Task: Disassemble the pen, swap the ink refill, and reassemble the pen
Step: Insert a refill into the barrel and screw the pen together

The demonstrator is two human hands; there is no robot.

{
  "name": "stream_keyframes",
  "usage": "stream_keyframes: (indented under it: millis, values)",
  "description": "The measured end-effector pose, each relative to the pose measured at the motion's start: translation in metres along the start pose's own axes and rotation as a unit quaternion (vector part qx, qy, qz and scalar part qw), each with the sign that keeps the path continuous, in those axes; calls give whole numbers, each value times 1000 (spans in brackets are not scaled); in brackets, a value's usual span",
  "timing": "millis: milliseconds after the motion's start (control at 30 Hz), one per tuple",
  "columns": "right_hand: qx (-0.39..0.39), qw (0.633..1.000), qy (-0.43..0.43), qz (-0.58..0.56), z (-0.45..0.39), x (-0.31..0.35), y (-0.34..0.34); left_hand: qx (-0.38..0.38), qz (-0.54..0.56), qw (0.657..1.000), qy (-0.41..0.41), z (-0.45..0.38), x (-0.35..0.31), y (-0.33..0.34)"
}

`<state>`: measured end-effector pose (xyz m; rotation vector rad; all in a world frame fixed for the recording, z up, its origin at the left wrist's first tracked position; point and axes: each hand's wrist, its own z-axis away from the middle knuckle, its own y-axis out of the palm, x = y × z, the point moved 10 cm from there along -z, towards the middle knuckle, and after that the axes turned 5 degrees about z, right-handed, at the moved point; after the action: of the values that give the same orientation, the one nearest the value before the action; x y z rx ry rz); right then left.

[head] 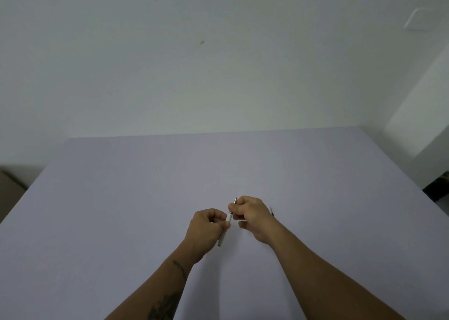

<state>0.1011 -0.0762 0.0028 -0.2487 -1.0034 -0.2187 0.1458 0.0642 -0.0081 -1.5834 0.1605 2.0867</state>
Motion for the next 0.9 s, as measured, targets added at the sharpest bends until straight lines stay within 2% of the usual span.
stream_keyframes:
  millis: [300, 633, 900]
  values:
    - [50, 998, 7, -29, 6, 1, 7, -4, 3, 1000, -9, -1, 0, -4]
    - [-37, 998, -28, 50, -1, 6, 2, -10, -20, 1000, -16, 0, 5, -9]
    - [-8, 1000, -14, 24, 1, 1, 7, -9, -19, 1000, -23, 2, 2, -14]
